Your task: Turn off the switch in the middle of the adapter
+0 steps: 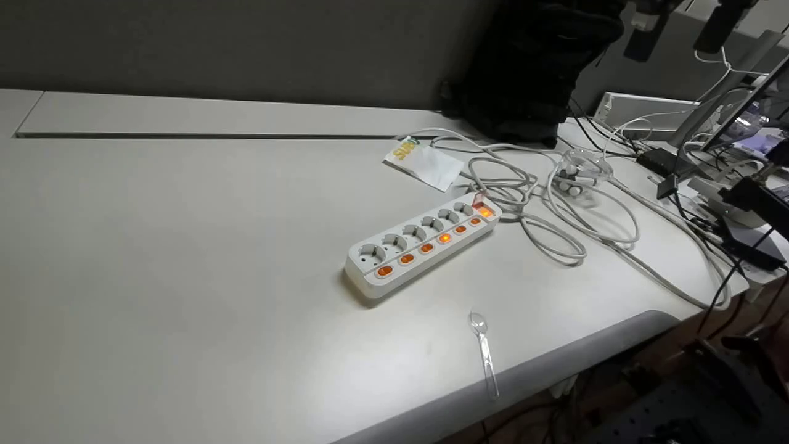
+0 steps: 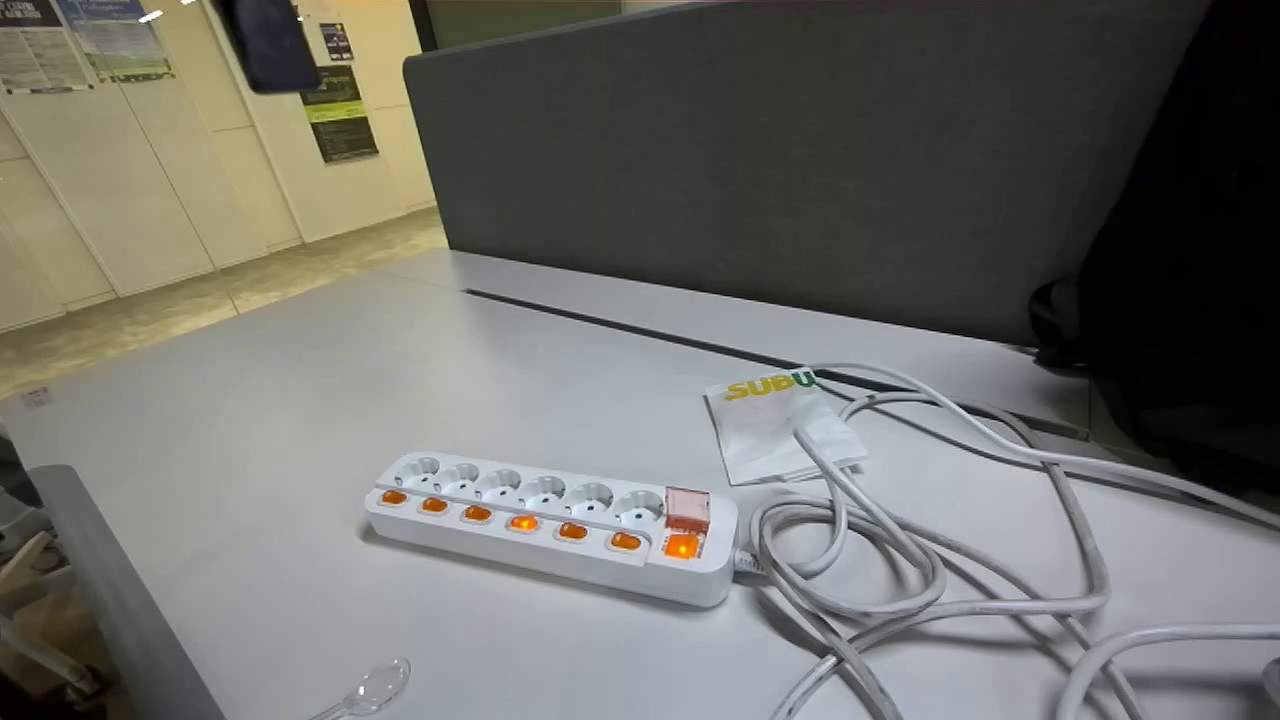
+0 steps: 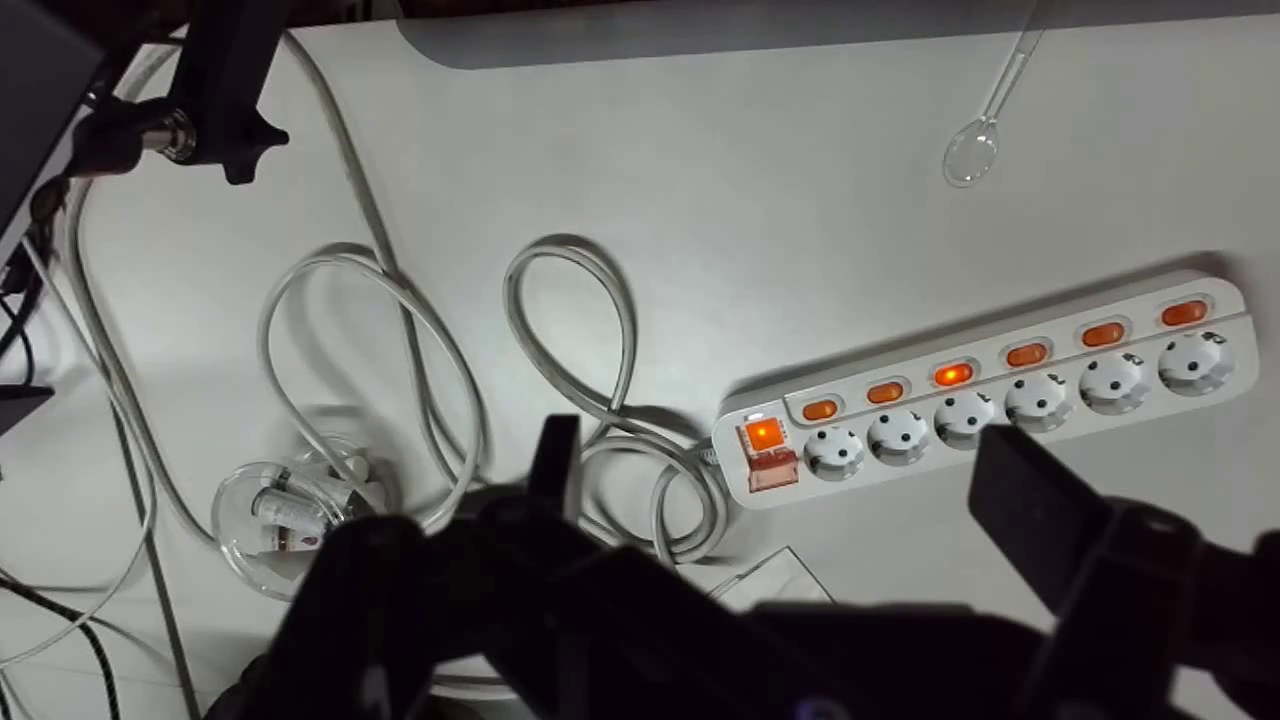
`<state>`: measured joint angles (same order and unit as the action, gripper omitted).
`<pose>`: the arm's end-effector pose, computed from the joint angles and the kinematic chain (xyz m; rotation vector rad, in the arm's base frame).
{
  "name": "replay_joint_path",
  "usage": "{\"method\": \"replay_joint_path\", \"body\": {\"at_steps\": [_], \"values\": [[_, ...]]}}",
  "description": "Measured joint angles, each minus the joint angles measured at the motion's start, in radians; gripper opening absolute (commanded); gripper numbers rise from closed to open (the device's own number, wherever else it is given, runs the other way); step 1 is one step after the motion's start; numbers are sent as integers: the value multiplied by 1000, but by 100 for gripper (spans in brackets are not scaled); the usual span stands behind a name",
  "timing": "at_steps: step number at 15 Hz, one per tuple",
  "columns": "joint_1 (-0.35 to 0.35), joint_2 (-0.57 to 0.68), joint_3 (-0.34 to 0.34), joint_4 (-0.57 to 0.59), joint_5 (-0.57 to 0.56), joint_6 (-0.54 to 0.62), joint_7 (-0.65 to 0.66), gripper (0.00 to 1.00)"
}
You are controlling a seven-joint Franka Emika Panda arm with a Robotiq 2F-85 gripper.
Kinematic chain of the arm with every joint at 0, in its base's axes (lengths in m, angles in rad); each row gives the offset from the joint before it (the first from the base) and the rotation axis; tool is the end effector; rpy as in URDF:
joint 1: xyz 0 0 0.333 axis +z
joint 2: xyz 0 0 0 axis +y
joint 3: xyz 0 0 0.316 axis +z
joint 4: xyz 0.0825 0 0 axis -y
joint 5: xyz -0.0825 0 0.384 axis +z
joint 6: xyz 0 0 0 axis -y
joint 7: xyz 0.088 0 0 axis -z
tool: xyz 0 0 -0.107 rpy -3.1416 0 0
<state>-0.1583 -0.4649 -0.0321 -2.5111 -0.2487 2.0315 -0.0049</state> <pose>0.3887 -0.0894 0.4430 2.9342 -0.1018 -0.0498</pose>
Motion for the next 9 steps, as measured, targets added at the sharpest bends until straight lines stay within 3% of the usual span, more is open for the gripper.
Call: {"method": "replay_joint_path", "body": {"at_steps": [9], "values": [[3, 1, 2, -4, -8, 30, 5, 100]]}}
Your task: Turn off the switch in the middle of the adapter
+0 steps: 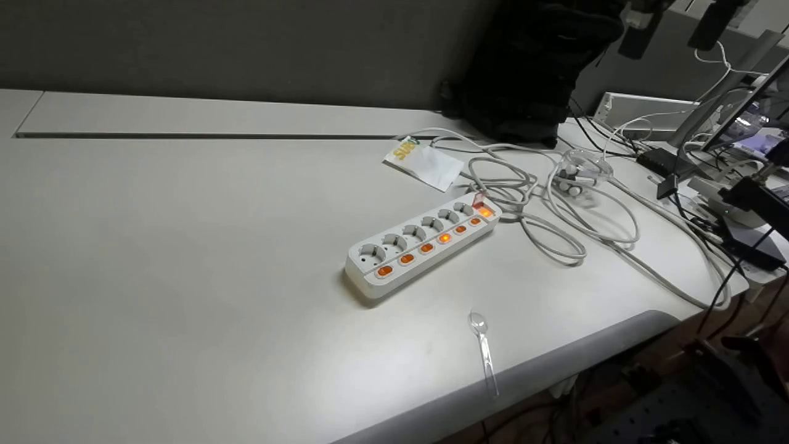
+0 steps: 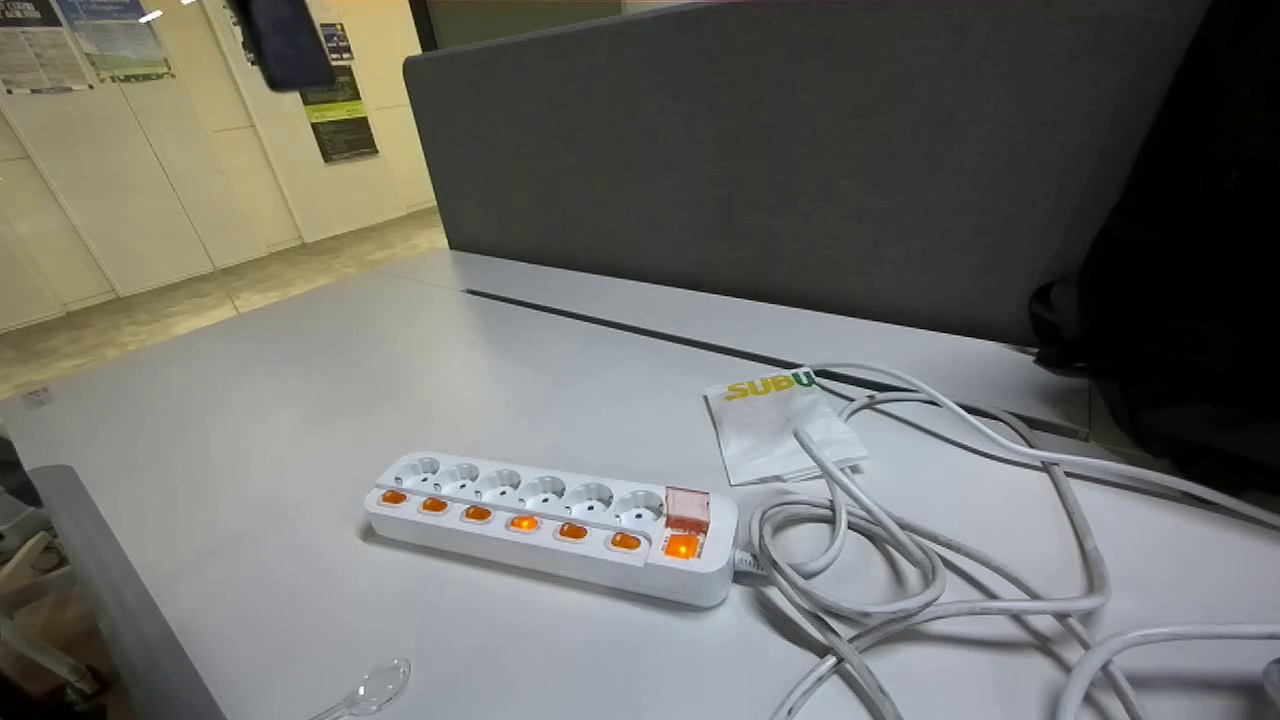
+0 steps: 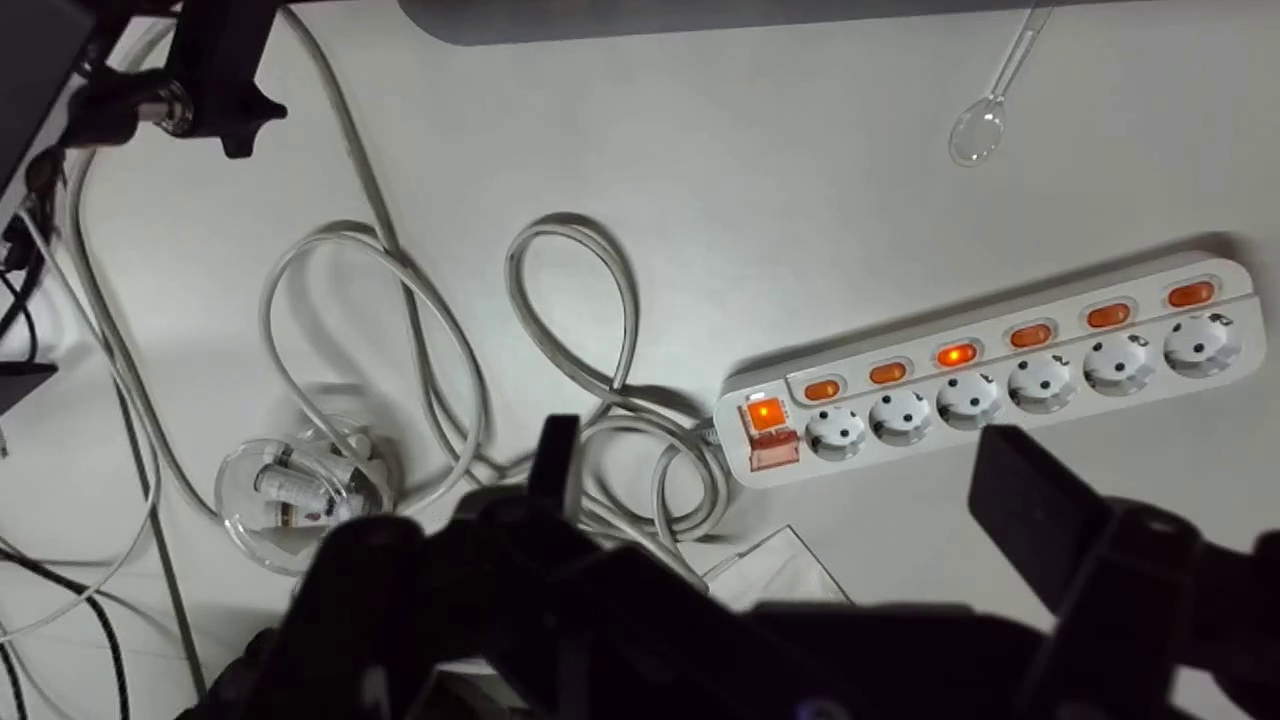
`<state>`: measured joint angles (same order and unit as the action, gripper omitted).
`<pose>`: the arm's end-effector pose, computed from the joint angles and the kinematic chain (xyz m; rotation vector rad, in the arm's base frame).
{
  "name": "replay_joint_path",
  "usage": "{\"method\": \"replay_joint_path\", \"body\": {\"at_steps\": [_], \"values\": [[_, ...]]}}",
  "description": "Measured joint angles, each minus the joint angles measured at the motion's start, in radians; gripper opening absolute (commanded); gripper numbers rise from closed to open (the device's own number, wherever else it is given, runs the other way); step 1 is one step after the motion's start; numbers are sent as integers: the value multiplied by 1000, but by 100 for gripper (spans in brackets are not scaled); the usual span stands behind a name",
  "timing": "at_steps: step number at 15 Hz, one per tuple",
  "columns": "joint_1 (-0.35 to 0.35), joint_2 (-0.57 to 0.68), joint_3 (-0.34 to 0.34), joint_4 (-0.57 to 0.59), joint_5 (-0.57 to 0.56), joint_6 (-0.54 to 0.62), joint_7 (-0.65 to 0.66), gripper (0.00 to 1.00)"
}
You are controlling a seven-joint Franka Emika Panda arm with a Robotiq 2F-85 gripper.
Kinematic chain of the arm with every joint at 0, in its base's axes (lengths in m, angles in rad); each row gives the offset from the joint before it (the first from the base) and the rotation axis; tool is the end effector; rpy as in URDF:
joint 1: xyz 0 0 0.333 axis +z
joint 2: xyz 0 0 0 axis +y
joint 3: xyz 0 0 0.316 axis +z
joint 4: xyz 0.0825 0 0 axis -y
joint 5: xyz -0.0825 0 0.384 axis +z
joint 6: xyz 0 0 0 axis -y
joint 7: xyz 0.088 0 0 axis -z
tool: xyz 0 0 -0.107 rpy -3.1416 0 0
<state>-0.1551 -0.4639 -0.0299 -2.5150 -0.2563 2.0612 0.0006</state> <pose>0.3917 -0.0872 0.4434 2.9268 -0.0915 -0.0128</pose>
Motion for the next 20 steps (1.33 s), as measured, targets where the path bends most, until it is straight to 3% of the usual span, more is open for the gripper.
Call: {"method": "replay_joint_path", "body": {"at_steps": [4, 8, 9, 11, 17, 20], "values": [[3, 43, 32, -20, -52, 136, 46, 100], [2, 167, 70, -44, -168, 335, 126, 100], [3, 207, 76, -45, -184, 371, 134, 75], [17, 290, 76, -45, -181, 413, 124, 68], [74, 506, 58, -19, -6, 431, -141, 25], [77, 572, 55, 9, 21, 429, -245, 5]]}}
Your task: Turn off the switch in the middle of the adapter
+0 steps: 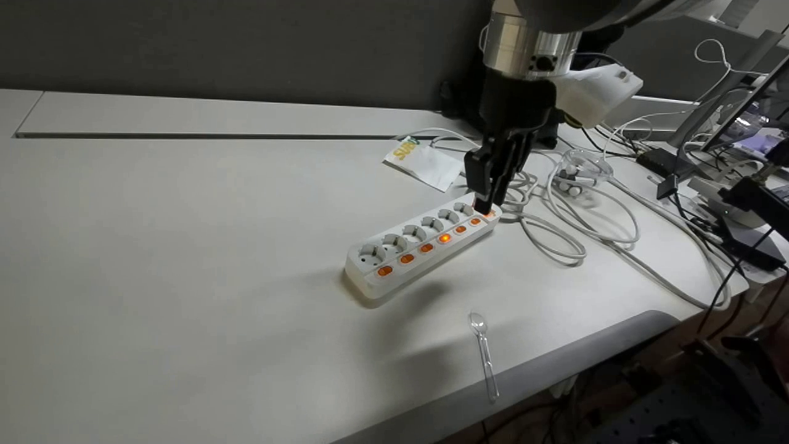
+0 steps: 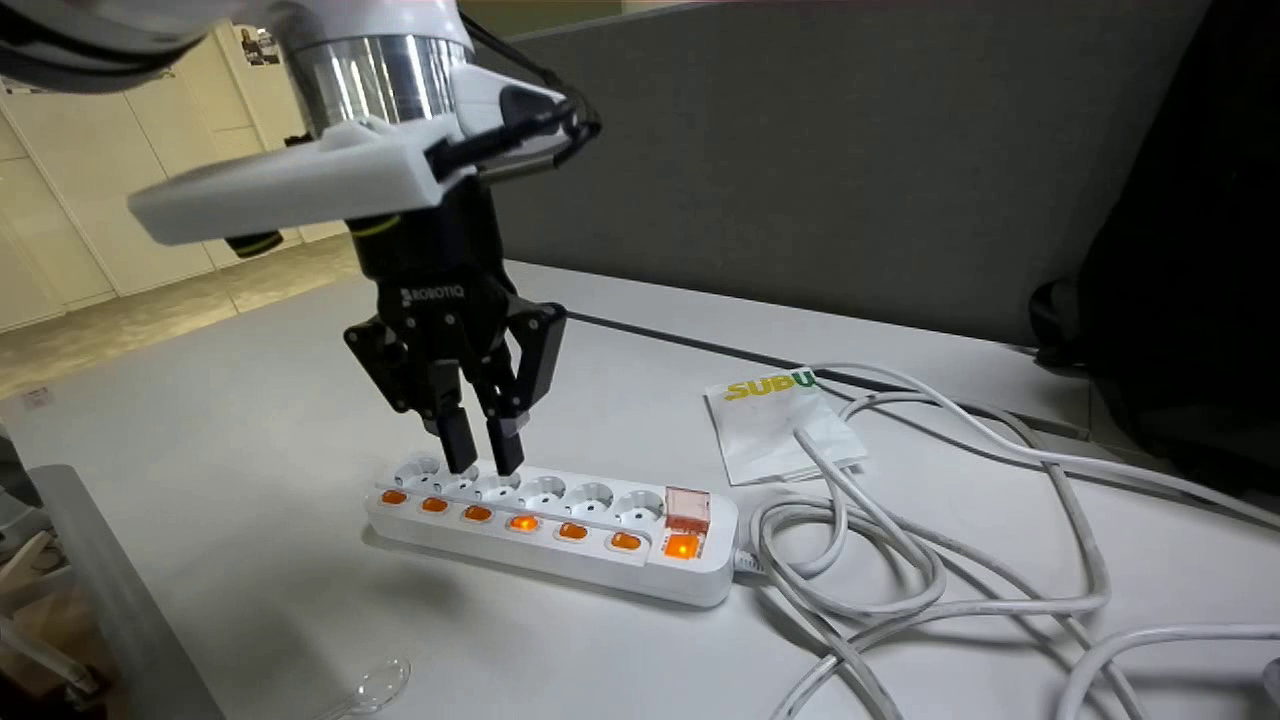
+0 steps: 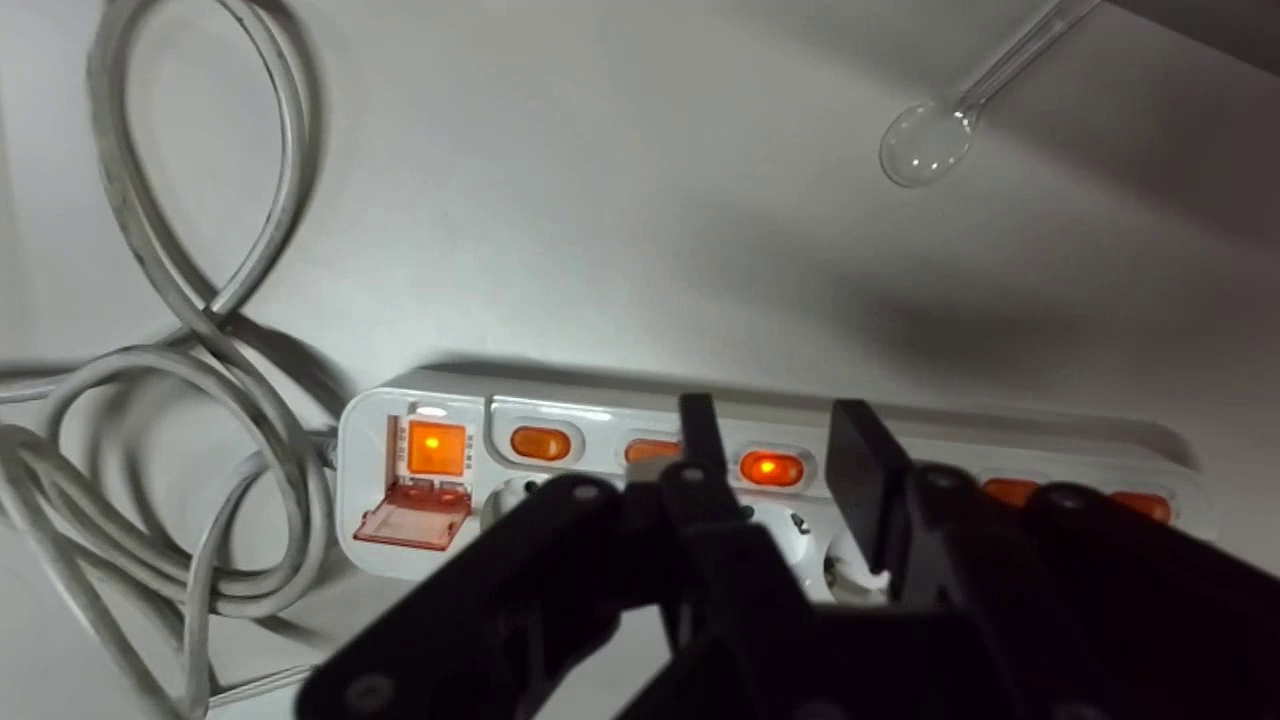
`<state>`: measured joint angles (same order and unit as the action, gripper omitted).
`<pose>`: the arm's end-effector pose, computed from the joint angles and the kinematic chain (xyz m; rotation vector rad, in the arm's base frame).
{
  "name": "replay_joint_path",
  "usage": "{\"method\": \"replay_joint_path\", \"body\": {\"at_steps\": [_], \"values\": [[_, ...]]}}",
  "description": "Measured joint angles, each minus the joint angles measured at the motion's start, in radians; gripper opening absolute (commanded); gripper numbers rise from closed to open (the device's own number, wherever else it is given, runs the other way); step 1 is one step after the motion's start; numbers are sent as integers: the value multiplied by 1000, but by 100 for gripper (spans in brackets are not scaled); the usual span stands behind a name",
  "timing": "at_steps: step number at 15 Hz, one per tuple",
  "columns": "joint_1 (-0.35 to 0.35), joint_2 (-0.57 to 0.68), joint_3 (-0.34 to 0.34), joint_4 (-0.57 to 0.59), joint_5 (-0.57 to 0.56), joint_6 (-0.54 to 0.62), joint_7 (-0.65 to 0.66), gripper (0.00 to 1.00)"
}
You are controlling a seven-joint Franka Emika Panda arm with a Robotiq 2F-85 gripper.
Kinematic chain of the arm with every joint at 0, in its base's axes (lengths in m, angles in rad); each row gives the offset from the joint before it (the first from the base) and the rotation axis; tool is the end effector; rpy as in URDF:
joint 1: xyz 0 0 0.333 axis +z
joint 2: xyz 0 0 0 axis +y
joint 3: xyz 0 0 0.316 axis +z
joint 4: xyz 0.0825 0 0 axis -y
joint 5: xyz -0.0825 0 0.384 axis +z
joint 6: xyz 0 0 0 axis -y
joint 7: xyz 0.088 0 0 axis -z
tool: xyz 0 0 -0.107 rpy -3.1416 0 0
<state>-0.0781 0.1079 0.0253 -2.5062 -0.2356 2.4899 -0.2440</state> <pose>0.4540 -0.0226 0.2309 2.9689 0.5828 -0.2135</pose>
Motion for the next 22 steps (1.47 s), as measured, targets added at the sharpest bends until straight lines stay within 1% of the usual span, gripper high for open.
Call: {"method": "replay_joint_path", "body": {"at_steps": [1, 2, 7, 15, 17, 22], "values": [[0, 15, -1, 9, 1, -1, -27, 1], [0, 28, -2, 17, 1, -2, -51, 0], [1, 56, -4, 40, -3, 11, -136, 1], [2, 57, -4, 38, -3, 29, -146, 0], [4, 57, -6, 26, -5, 83, -146, 0], [6, 57, -17, -48, -21, 313, -133, 0]]}}
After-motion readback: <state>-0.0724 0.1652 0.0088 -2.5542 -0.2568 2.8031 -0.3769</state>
